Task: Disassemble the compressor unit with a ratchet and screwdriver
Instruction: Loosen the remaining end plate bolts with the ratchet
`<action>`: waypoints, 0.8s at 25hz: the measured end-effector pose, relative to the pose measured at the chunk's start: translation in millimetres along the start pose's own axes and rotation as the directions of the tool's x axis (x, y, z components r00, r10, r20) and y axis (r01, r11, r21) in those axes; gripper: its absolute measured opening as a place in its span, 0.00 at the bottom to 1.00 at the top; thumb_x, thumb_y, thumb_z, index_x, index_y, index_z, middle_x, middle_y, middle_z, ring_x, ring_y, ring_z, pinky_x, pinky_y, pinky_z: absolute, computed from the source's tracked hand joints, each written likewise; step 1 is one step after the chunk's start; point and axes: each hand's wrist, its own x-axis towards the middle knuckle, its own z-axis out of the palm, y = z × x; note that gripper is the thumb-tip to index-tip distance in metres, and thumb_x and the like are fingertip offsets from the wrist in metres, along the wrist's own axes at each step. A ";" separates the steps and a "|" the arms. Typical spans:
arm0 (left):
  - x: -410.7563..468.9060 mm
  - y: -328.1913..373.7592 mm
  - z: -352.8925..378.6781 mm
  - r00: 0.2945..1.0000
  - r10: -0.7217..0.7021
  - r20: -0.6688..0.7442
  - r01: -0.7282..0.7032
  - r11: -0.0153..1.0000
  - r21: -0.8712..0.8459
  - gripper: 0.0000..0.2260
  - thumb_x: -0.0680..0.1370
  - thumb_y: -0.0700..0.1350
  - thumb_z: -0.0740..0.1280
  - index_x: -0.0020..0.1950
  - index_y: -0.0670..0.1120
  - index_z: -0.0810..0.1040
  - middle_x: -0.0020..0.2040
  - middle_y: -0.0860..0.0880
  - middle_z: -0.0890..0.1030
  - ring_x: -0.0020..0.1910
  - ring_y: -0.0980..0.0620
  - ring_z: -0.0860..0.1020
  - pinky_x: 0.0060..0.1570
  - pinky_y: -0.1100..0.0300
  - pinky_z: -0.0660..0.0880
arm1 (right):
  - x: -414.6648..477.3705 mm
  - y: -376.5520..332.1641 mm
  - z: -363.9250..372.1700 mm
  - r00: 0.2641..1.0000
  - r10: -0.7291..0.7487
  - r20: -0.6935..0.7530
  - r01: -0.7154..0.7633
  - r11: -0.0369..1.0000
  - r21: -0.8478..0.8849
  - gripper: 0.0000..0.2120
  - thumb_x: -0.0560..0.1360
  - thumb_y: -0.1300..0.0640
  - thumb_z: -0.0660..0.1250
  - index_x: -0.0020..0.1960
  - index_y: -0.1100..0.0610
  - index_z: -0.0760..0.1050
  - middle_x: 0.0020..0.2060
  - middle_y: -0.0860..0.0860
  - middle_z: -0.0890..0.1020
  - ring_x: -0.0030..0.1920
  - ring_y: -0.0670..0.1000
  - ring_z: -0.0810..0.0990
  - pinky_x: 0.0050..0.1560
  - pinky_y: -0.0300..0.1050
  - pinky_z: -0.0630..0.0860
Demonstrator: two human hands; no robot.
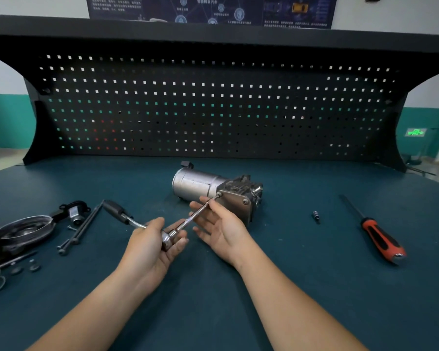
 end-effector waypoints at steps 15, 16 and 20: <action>3.9 -8.6 -13.3 0.727 0.486 0.486 -0.677 0.387 0.626 0.13 0.80 0.43 0.58 0.53 0.63 0.64 0.46 0.57 0.81 0.26 0.55 0.77 0.32 0.57 0.76 | 0.3 3.1 0.1 0.998 -0.024 -0.059 0.025 1.000 0.011 0.09 0.80 0.54 0.57 0.46 0.52 0.75 0.35 0.48 0.85 0.35 0.45 0.83 0.42 0.41 0.72; 6.2 -9.3 -11.8 0.808 0.451 0.379 -0.588 0.577 0.567 0.11 0.81 0.42 0.57 0.52 0.61 0.64 0.47 0.53 0.81 0.24 0.54 0.76 0.27 0.59 0.76 | -1.0 3.0 0.7 0.998 -0.022 -0.056 0.022 1.000 0.002 0.09 0.80 0.53 0.57 0.47 0.52 0.75 0.35 0.48 0.85 0.34 0.45 0.83 0.42 0.41 0.71; 11.7 -0.2 -7.6 0.997 0.049 0.055 -0.055 0.991 0.123 0.04 0.82 0.42 0.56 0.48 0.45 0.65 0.40 0.42 0.82 0.20 0.54 0.75 0.19 0.65 0.73 | -3.3 3.1 2.9 1.000 -0.005 -0.019 0.005 0.999 -0.039 0.08 0.81 0.53 0.56 0.49 0.52 0.73 0.36 0.48 0.85 0.35 0.44 0.83 0.44 0.41 0.72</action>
